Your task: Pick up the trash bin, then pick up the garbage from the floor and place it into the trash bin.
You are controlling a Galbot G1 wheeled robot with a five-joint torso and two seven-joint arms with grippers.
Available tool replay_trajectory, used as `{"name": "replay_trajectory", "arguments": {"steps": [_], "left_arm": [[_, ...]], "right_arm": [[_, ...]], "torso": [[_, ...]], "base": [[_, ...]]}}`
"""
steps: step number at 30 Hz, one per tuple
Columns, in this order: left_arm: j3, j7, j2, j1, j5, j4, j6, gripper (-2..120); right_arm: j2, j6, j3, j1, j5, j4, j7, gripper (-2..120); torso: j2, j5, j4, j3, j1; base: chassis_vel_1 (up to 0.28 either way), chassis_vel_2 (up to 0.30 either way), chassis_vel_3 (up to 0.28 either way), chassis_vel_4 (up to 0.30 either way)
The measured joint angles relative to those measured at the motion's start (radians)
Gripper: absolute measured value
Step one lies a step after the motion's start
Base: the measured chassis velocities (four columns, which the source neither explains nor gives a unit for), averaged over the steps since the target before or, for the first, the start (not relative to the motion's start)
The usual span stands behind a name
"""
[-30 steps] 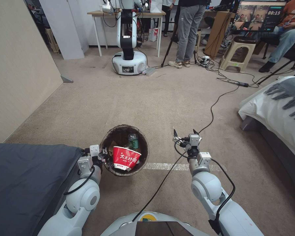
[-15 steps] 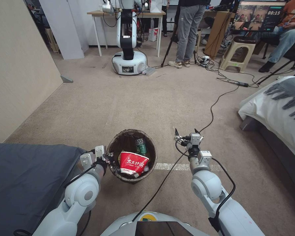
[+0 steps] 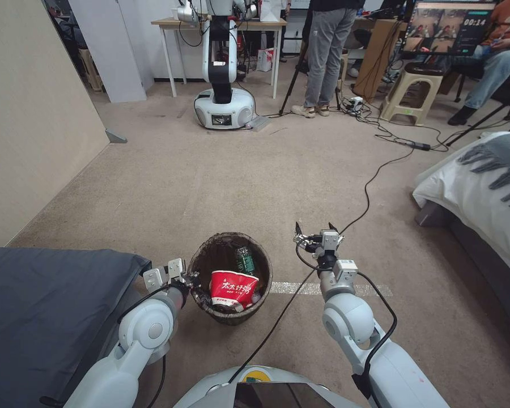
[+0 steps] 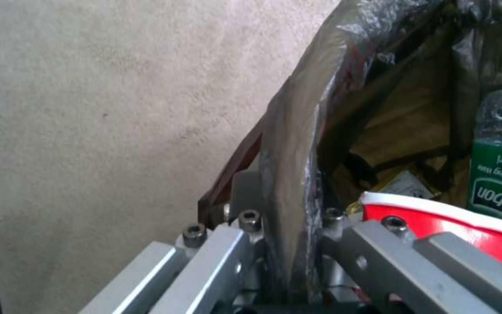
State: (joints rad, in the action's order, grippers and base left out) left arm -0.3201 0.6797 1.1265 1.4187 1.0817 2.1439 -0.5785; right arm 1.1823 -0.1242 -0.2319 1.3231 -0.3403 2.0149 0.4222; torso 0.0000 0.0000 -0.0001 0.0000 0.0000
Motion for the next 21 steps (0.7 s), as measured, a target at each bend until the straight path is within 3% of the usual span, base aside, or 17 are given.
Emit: {"name": "replay_trajectory", "arguments": {"steps": [21], "left_arm": [[0.038,0.012,0.002,-0.050,0.037,-0.094,-0.018,0]], "right_arm": [[0.024,-0.005,0.030,-0.020,0.004,-0.013,0.009,100]], "torso": [[0.000,0.0000,0.0000,0.000,0.000]], "base": [[0.000,0.000,0.000,0.000]]}}
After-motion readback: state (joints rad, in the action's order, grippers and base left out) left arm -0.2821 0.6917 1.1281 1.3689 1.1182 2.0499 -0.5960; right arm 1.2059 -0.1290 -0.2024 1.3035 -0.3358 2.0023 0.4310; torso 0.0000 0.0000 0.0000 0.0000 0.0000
